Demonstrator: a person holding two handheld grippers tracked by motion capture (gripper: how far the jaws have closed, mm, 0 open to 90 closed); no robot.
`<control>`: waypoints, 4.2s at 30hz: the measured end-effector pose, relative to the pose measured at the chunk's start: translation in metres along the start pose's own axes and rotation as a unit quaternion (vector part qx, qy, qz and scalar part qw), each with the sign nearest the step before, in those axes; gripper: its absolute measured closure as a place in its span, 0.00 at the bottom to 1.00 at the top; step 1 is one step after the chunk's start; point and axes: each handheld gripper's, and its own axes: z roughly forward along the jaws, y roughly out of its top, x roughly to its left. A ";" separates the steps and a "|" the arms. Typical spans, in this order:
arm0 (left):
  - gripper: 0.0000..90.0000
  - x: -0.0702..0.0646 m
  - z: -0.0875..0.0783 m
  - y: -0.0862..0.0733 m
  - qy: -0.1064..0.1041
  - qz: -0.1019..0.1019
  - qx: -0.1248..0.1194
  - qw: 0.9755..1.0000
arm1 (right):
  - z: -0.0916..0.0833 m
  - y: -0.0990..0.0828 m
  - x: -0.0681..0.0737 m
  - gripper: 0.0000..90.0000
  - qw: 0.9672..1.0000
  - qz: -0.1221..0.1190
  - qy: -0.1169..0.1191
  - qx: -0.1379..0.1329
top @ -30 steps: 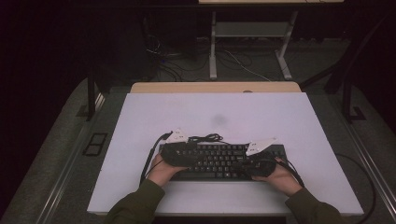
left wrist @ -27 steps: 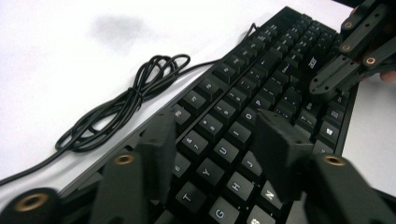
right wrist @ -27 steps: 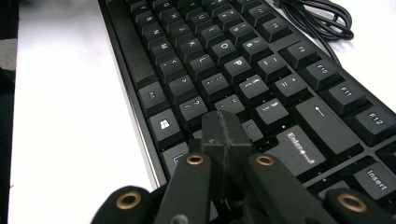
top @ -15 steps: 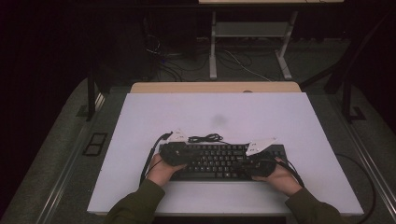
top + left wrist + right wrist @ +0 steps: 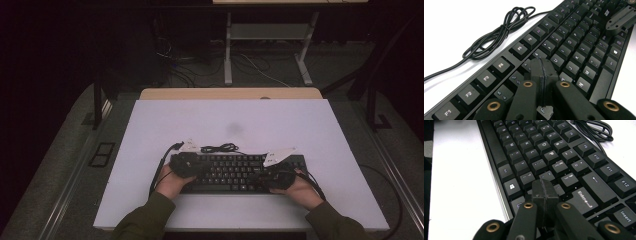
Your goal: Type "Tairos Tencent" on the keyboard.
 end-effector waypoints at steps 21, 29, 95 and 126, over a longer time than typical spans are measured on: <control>0.99 0.000 -0.003 -0.001 -0.008 0.001 -0.009 1.000 | 0.000 0.000 0.000 1.00 1.000 0.000 0.000 0.000; 0.91 0.000 -0.005 -0.001 -0.014 -0.008 -0.022 1.000 | 0.000 0.000 0.000 1.00 1.000 0.000 0.000 0.000; 0.17 -0.003 -0.026 -0.022 0.007 -0.005 -0.083 0.997 | -0.002 0.014 -0.014 0.29 0.995 0.042 -0.024 -0.090; 0.87 0.013 -0.055 -0.049 0.045 -0.024 -0.077 0.996 | 0.014 0.029 -0.012 0.29 0.996 0.023 -0.005 -0.087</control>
